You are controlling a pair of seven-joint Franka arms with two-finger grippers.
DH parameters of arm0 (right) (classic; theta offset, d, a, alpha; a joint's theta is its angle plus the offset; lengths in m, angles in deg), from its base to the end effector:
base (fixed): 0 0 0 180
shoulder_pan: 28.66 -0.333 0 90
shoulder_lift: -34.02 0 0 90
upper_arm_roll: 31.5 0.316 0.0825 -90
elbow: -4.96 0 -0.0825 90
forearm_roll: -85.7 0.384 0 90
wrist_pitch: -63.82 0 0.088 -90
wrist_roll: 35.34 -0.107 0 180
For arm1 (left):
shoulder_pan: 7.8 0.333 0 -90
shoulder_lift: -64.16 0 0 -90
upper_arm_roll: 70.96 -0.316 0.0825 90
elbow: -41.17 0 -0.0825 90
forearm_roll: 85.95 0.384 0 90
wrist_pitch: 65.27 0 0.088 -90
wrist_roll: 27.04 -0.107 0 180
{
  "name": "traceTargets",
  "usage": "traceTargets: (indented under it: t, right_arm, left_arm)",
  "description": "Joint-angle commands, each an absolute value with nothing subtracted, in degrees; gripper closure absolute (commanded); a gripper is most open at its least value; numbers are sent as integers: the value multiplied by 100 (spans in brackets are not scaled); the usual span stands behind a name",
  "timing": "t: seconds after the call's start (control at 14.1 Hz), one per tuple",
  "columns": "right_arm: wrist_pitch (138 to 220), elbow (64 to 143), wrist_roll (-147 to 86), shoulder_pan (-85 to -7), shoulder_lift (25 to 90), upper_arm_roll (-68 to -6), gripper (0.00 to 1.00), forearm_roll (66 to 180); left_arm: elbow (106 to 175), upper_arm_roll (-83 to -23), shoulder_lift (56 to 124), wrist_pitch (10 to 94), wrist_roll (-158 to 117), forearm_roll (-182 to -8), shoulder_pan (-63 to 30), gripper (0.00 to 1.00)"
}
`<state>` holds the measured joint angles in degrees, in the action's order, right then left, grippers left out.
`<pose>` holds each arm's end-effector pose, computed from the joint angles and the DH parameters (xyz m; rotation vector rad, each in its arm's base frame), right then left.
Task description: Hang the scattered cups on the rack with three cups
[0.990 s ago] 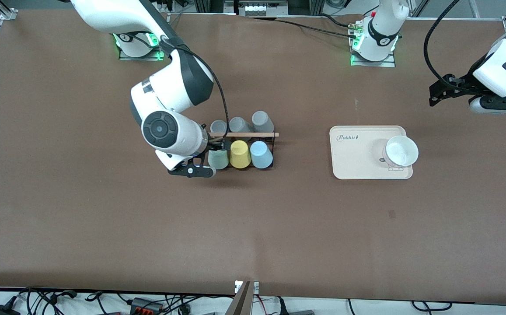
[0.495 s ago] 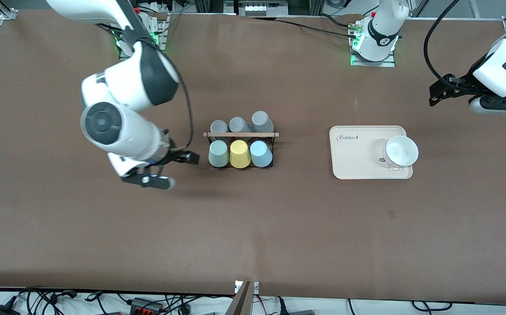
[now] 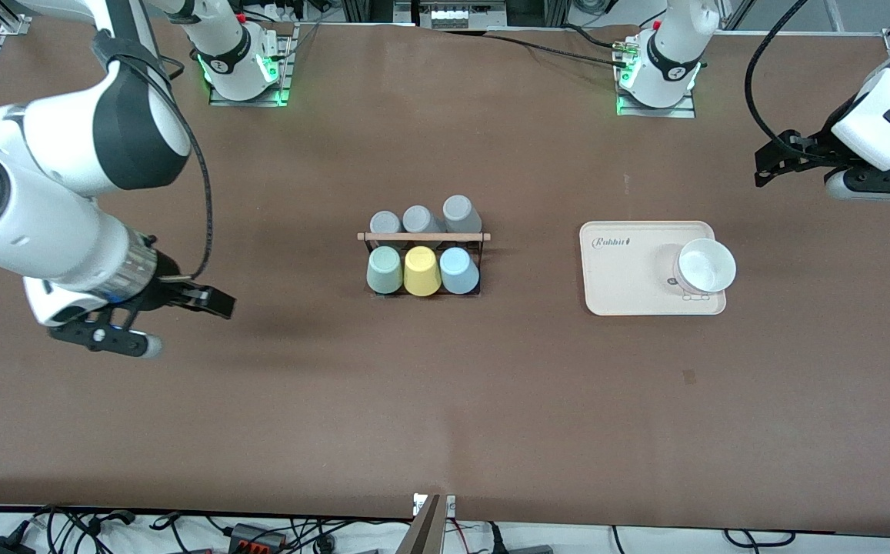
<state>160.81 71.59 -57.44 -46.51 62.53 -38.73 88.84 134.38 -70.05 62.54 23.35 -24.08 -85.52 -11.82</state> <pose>0.6866 0.1562 0.5168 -3.1220 0.2972 -0.0562 0.5401 -0.0459 0.6116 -3.1286 0.0538 0.0801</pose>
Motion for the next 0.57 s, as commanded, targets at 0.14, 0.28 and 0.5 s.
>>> traceTargets:
  t: [0.14, 0.28, 0.5]
  right_arm:
    - [15980, 7316, -4601, -4064, 5864, -4038, 0, 8755]
    - [16041, 7736, -4213, -3642, 5452, -3820, 0, 8746]
    - [16033, 7993, -3879, -2999, 5055, -3327, 0, 8719]
  left_arm:
    - [13390, -6955, 6250, 2350, -2564, -8359, -1202, 0]
    - [13381, -6964, 6258, 2350, -2834, -8323, -1202, 0]
    - [13372, -6999, 6267, 2349, -2836, -8419, -1140, 0]
